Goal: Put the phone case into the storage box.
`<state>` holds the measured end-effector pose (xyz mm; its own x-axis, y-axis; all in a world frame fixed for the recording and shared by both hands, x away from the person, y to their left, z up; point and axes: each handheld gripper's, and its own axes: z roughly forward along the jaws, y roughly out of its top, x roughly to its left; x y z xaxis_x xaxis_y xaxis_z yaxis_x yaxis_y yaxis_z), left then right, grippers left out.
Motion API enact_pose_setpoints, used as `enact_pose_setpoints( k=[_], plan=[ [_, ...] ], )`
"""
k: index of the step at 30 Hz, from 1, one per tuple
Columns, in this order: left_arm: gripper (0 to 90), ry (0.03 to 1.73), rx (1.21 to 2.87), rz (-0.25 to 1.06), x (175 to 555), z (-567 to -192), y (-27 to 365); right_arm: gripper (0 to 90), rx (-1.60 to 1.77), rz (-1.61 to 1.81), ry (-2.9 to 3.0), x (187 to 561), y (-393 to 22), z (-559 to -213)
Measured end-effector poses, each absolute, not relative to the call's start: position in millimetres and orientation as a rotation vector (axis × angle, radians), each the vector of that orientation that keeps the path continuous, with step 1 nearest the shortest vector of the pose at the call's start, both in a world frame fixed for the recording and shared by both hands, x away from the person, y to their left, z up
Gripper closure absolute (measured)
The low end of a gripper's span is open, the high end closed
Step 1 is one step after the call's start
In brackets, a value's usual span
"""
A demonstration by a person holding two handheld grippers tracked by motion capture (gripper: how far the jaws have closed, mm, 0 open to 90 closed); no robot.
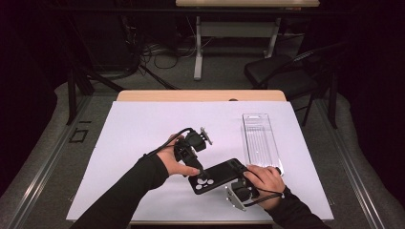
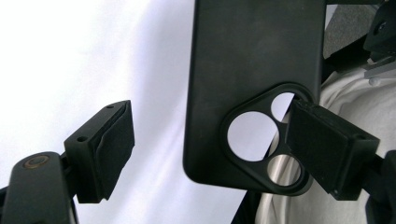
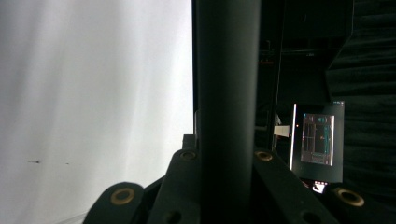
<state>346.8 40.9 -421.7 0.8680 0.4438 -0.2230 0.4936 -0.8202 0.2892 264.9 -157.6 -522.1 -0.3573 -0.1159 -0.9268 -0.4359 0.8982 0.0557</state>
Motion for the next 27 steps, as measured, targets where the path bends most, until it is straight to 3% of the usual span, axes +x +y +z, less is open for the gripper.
enact_pose_setpoints(
  k=[27],
  plan=[
    [16.8, 0.796, 2.644, -0.136, 351, -422, 77, 88.5, -0.385, 0.411, 2.019, 264, -157, -513]
  ],
)
